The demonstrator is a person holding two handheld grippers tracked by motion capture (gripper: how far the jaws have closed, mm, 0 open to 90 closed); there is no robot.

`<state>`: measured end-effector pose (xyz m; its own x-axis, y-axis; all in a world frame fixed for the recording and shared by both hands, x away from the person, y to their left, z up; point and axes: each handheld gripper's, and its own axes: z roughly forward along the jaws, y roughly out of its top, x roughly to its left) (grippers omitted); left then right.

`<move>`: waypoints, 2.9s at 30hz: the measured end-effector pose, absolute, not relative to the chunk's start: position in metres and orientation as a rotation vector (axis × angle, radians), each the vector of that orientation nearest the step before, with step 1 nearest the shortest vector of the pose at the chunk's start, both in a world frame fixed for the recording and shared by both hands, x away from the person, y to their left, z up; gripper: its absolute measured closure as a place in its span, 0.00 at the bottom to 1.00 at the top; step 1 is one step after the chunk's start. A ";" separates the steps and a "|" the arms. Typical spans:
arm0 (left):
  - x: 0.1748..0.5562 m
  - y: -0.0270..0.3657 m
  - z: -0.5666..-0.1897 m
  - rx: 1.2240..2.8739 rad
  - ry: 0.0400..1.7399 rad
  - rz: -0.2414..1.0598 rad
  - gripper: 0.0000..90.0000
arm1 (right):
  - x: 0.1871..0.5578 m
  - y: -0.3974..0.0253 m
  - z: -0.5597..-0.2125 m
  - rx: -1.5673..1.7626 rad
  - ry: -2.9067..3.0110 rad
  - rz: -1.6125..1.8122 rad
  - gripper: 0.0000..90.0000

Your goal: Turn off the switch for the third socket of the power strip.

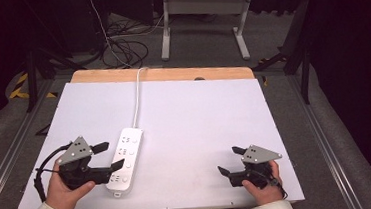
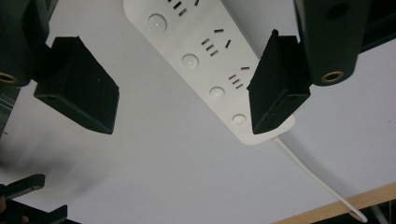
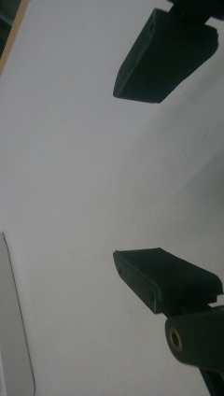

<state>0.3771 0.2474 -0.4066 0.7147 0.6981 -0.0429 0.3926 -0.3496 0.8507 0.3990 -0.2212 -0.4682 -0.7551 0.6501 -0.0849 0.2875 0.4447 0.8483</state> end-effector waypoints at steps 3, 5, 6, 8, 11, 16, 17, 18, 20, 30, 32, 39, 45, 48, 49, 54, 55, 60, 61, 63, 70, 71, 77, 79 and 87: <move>0.379 0.244 -0.405 1.990 0.815 0.399 0.28 | 0.399 -0.221 -0.468 0.787 2.303 1.237 0.21; 0.380 0.240 -0.405 2.004 0.794 0.405 0.28 | 0.399 -0.221 -0.468 0.786 2.303 1.239 0.20; 0.381 0.238 -0.405 2.012 0.789 0.404 0.29 | 0.399 -0.221 -0.468 0.787 2.305 1.238 0.21; 0.382 0.235 -0.404 2.016 0.786 0.400 0.30 | 0.399 -0.221 -0.468 0.787 2.303 1.243 0.20; 0.383 0.232 -0.404 2.020 0.779 0.405 0.30 | 0.399 -0.221 -0.468 0.783 2.305 1.246 0.20; 0.386 0.225 -0.403 2.028 0.782 0.385 0.30 | 0.399 -0.221 -0.468 0.788 2.306 1.245 0.20; 0.388 0.225 -0.403 2.036 0.777 0.397 0.30 | 0.399 -0.221 -0.468 0.788 2.308 1.245 0.20; 0.388 0.224 -0.403 2.048 0.772 0.398 0.30 | 0.399 -0.221 -0.468 0.785 2.307 1.246 0.20; 0.388 0.222 -0.402 2.070 0.767 0.403 0.30 | 0.399 -0.221 -0.468 0.783 2.305 1.251 0.20; 0.390 0.223 -0.402 2.094 0.779 0.333 0.38 | 0.399 -0.221 -0.468 0.787 2.306 1.253 0.21; 0.391 0.223 -0.402 2.101 0.791 0.317 0.41 | 0.399 -0.220 -0.468 0.782 2.310 1.252 0.20; 0.396 0.223 -0.403 2.147 0.837 0.256 0.58 | 0.399 -0.220 -0.468 0.789 2.312 1.259 0.21; 0.399 0.218 -0.407 2.242 0.839 0.315 0.76 | 0.399 -0.220 -0.468 0.787 2.315 1.258 0.21; 0.400 0.216 -0.410 2.280 0.830 0.315 0.84 | 0.399 -0.220 -0.468 0.787 2.317 1.262 0.20; 0.400 0.215 -0.411 2.286 0.828 0.312 0.87 | 0.399 -0.220 -0.468 0.787 2.317 1.263 0.20; 0.406 0.214 -0.415 2.323 0.825 0.268 1.00 | 0.399 -0.220 -0.468 0.784 2.319 1.264 0.20; 0.407 0.214 -0.416 2.325 0.832 0.262 1.00 | 0.399 -0.220 -0.468 0.783 2.319 1.265 0.20; 0.413 0.213 -0.420 2.349 0.871 0.229 1.00 | 0.399 -0.220 -0.469 0.782 2.322 1.264 0.21; 0.415 0.212 -0.420 2.359 0.881 0.233 1.00 | 0.399 -0.220 -0.469 0.782 2.322 1.263 0.21; 0.417 0.211 -0.422 2.369 0.891 0.217 1.00 | 0.399 -0.220 -0.469 0.781 2.323 1.264 0.20; 0.423 0.210 -0.429 2.389 0.933 0.173 1.00 | 0.400 -0.220 -0.469 0.779 2.332 1.267 0.21; 0.424 0.210 -0.430 2.395 0.940 0.170 1.00 | 0.400 -0.220 -0.469 0.779 2.332 1.267 0.20; 0.426 0.208 -0.434 2.408 0.957 0.158 1.00 | 0.400 -0.220 -0.469 0.779 2.338 1.263 0.20; 0.426 0.207 -0.436 2.413 0.954 0.153 1.00 | 0.400 -0.220 -0.469 0.779 2.337 1.263 0.20; 0.425 0.204 -0.438 2.439 0.945 0.183 1.00 | 0.400 -0.220 -0.469 0.777 2.340 1.263 0.21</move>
